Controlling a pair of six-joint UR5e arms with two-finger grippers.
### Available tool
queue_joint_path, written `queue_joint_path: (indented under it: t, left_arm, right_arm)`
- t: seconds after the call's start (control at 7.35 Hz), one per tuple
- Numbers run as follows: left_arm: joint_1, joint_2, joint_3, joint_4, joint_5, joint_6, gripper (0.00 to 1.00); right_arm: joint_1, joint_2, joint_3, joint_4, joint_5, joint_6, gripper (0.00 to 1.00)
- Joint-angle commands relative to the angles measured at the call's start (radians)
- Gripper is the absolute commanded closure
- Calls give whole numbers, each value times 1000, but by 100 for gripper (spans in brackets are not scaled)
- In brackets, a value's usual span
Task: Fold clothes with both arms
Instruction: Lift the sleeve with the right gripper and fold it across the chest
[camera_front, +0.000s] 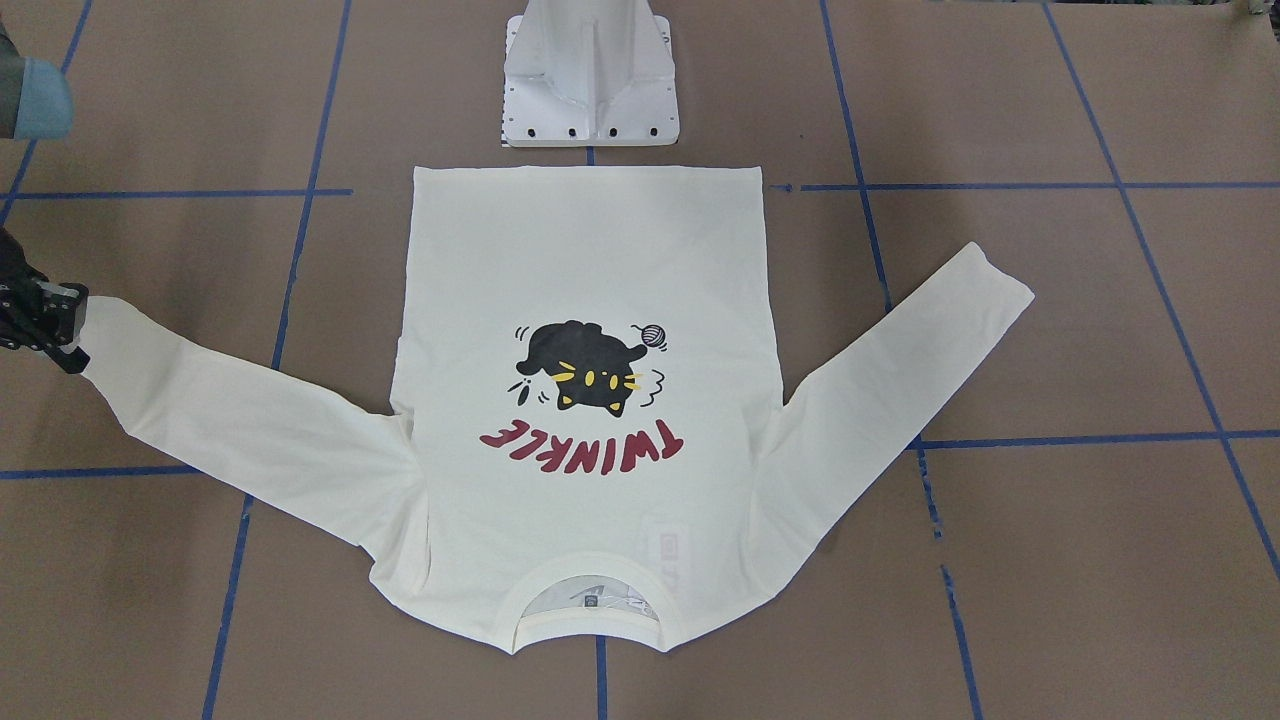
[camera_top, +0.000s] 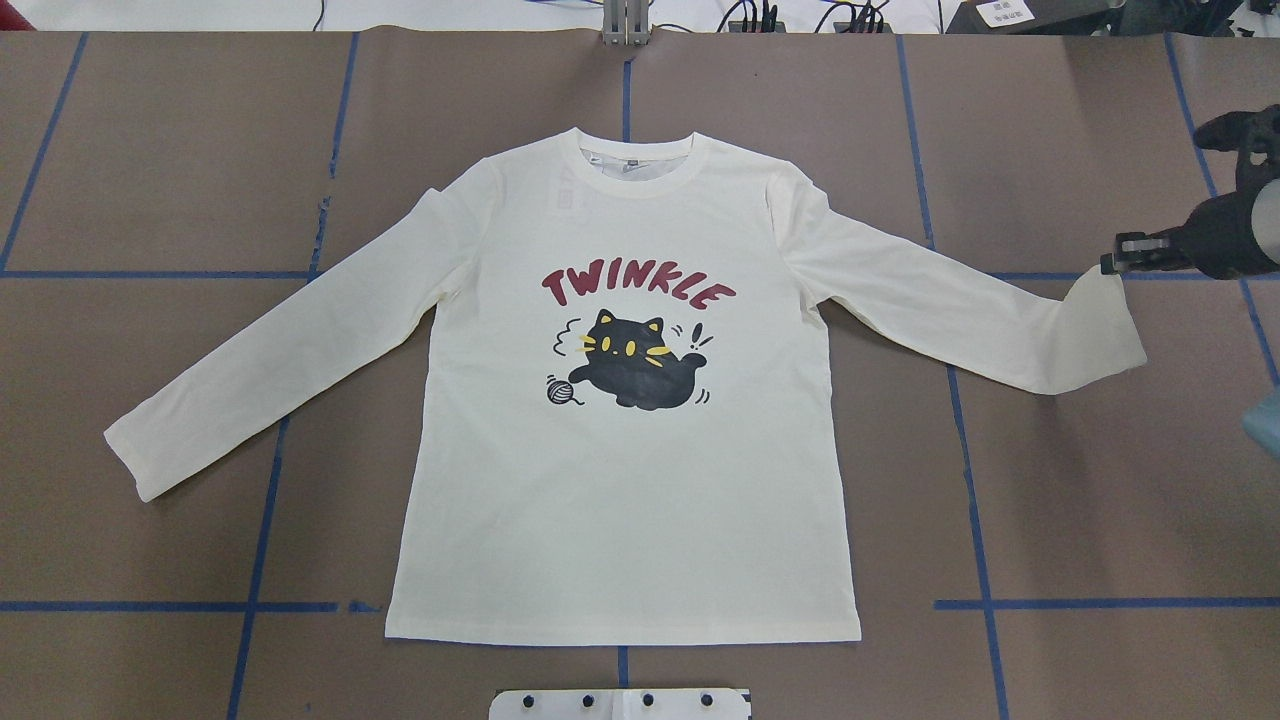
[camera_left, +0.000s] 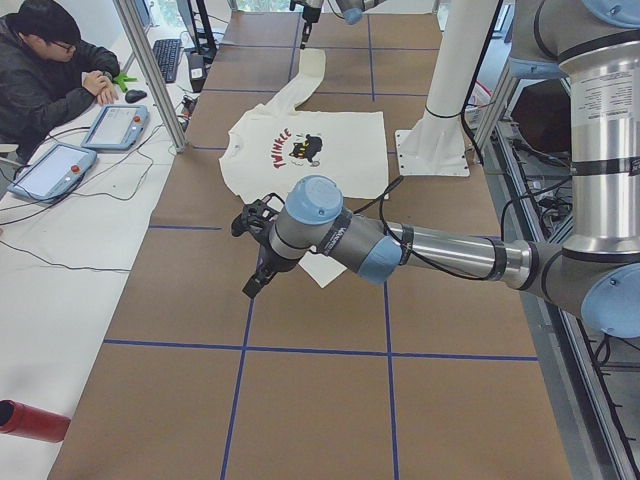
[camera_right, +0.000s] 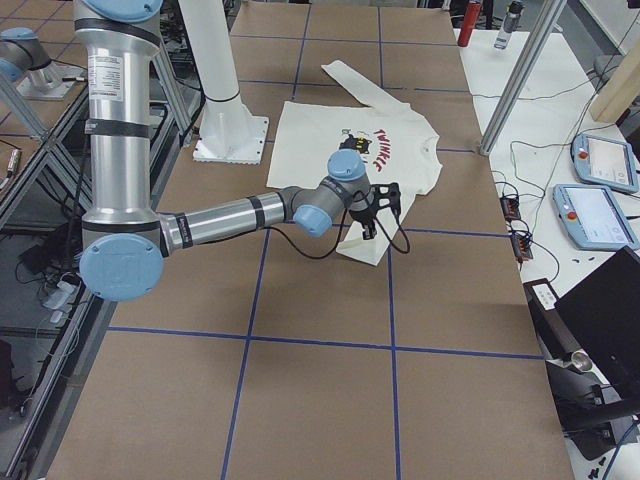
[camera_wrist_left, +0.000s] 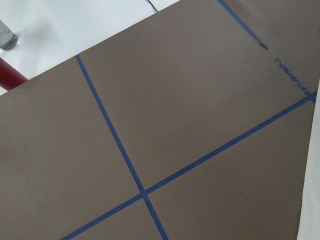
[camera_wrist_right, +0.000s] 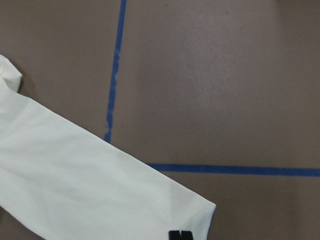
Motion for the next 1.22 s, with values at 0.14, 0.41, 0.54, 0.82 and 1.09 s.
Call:
queue_joint_path:
  t: [0.14,0.41,0.54,0.82,1.09]
  left_arm:
    - [-2,3,-1,-1,0,0,0]
    - [-2,10,0,1,2,0,0]
    - [-2,13,2,1,2,0,0]
    - [-2,18,5,1,2,0,0]
    - [-2,18,7,1,2,-2,0]
  right_arm:
    - [-40,407,12,-471,-28,69,100]
    - [-125,606,-23,-549,-113,185,100]
    - [-162,716,-67,-549,-186,187,100]
    - [-308,906,-220,-542,-411,189,100]
    - [-434,1091,-492,-520,-542,291,100]
